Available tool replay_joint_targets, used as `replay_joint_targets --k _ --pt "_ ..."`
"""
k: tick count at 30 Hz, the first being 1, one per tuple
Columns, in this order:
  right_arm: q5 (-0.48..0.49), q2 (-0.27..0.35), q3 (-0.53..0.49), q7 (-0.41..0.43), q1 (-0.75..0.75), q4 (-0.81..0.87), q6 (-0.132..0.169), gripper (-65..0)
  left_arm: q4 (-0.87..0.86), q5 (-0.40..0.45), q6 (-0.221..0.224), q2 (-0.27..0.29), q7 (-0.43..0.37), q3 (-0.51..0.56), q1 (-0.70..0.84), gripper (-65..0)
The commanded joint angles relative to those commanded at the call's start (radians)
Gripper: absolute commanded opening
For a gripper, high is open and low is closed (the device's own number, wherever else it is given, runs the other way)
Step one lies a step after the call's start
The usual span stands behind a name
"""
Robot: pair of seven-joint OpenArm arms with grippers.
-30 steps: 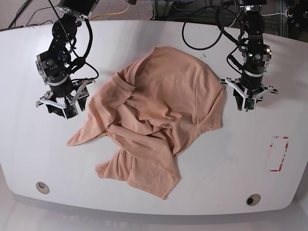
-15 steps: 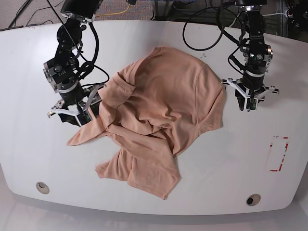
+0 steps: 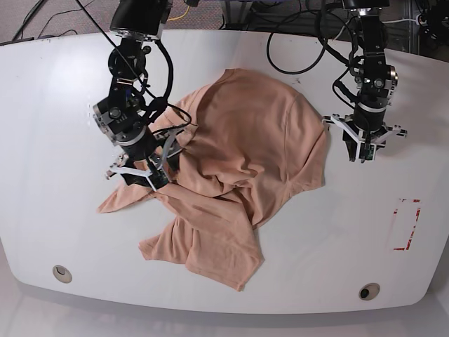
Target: Layout the t-shirt on the table in an organized manner, then fold the t-shirt properly
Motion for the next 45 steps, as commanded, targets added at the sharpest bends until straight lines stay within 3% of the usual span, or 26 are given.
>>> replay_joint_targets --k 3,13,21,28,37,45 --pt "-0.002 -0.012 0.012 0.003 0.017 -0.043 -0.004 -31.1 0.0 0.0 0.0 0.0 0.0 0.0 0.0 -53.6" --pt "0.002 -0.006 0.014 0.074 0.048 -0.172 -0.111 -31.1 0.0 0.0 0.0 0.0 0.0 0.0 -0.002 -53.6" --pt "0.002 -0.006 0.015 0.155 0.057 -0.264 -0.153 -31.1 -0.002 0.0 0.0 0.0 0.0 0.0 -0.002 -53.6" --pt "0.002 0.0 0.028 0.216 0.058 -0.327 -0.208 -31.2 -0.005 0.0 -0.002 -0.002 0.0 0.0 -0.002 -53.6" --pt "0.002 0.021 0.109 0.284 0.061 -0.384 -0.214 -31.2 -0.006 0.0 -0.002 -0.002 0.0 0.0 0.0 -53.6" --pt "0.003 0.046 0.114 0.31 0.061 -0.419 -0.214 -31.2 -0.006 0.0 -0.002 -0.002 0.0 0.0 0.0 -53.6"
